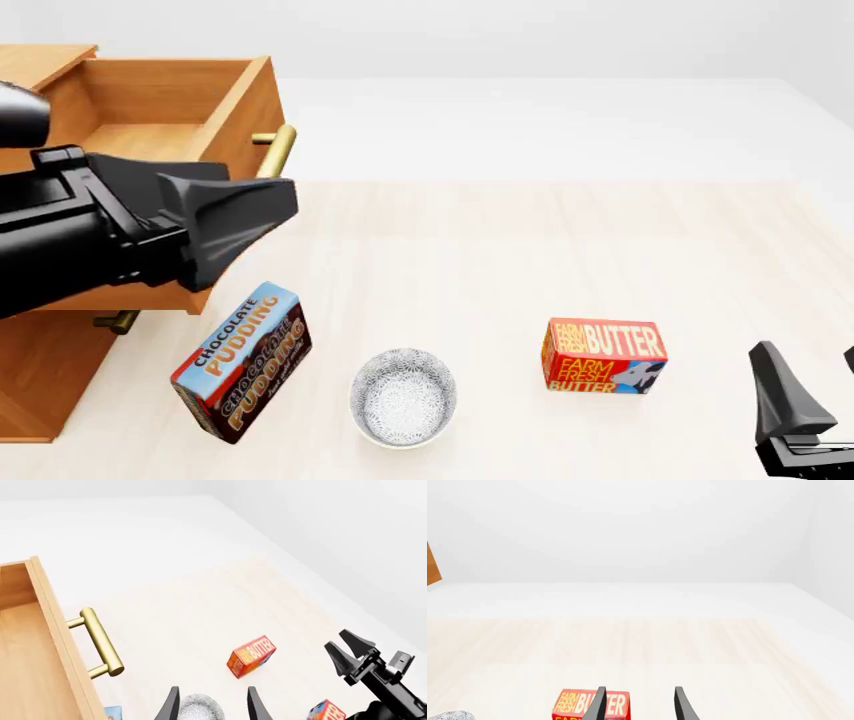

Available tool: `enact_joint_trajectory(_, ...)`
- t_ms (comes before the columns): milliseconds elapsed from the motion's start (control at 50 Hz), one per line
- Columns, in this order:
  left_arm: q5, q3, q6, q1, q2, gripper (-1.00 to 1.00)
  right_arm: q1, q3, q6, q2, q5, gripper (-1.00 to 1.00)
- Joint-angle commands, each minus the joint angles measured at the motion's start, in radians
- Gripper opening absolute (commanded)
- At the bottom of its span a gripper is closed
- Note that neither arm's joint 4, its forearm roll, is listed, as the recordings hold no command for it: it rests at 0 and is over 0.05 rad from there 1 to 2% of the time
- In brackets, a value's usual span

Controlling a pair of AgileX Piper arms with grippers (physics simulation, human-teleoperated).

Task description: Put the bowl in the top drawer of the cabinet.

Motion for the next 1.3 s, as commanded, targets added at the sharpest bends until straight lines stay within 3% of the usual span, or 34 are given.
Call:
enact_joint_trajectory(20,-0.027,0.025,-0.021,-0.02,0.022,1.0,0.0,0.0,0.0,0.0,0.0,1.0)
enact_joint_trajectory(700,-0.123,0.088,-0.089,-0.109,0.121,1.0,0.0,0.0,0.0,0.0,0.0,1.0)
enact_joint_trajectory(1300,-0.241,0.173,-0.161,-0.12,0.223,1.0,0.0,0.0,0.0,0.0,0.0,1.0)
